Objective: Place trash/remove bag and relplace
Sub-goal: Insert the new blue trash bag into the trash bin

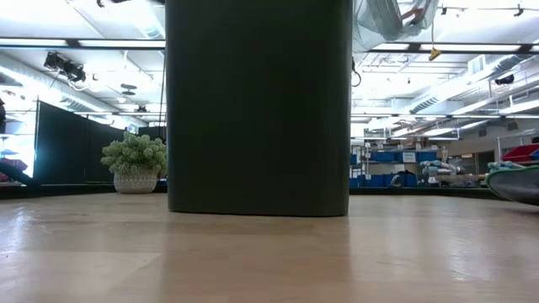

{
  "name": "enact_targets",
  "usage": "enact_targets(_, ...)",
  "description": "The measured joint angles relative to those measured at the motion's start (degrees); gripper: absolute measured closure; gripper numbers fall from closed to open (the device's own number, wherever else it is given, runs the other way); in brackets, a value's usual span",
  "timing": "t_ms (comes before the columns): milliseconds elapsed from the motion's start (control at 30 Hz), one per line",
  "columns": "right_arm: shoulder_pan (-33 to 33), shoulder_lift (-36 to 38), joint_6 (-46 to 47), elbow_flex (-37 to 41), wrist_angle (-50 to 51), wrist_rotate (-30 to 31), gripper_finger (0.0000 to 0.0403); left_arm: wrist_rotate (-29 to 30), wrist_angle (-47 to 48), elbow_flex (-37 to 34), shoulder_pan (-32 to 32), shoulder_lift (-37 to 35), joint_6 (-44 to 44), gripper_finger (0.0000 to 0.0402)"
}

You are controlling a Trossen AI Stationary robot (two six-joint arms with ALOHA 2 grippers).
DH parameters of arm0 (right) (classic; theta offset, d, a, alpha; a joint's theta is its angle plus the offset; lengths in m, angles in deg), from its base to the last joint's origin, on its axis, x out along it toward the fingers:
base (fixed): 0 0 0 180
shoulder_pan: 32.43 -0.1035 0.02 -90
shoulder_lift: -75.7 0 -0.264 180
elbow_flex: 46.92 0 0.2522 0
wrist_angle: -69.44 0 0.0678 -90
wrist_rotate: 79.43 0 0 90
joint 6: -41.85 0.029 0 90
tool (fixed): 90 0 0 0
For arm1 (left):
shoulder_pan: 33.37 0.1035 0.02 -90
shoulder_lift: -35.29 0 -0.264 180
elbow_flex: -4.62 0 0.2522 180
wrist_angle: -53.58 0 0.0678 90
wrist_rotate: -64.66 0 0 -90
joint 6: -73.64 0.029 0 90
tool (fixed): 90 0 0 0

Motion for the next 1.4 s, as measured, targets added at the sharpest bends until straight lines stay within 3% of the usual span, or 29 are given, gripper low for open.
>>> enact_targets(300, -2.3, 4.5, 13.2, 0.0, 13.8, -3.6, 0.0250, 1.4, -16.2, 0.0, 0.2, -0.5, 18.3, 0.0131)
enact_targets(567, -3.8, 7.0, 25.6, 0.0, 31.3, -0.6, 0.0250, 5.8, -26.7, 0.0, 0.2, 0.5, 28.1, 0.0131)
enact_targets(833, -3.8, 11.9, 28.2, 10.6, 30.8, -7.2, 0.0250, 7.4, -27.9, 0.0, 0.2, 0.7, 28.1, 0.0131)
enact_targets(1167, -3.8, 15.8, 27.4, 28.9, 21.6, -26.0, 0.0250, 5.9, -28.2, 0.0, 0.2, 0.7, 27.9, 0.0131)
enact_targets(1267, -3.8, 15.5, 25.7, 34.1, 16.3, -27.1, 0.0250, 5.9, -28.2, 0.0, 0.2, 0.7, 27.2, 0.0131)
enact_targets(1400, -3.8, 13.9, 20.8, 38.6, 0.7, -29.8, 0.0250, 5.8, -28.2, 0.0, 0.2, 0.7, 24.3, 0.0131)
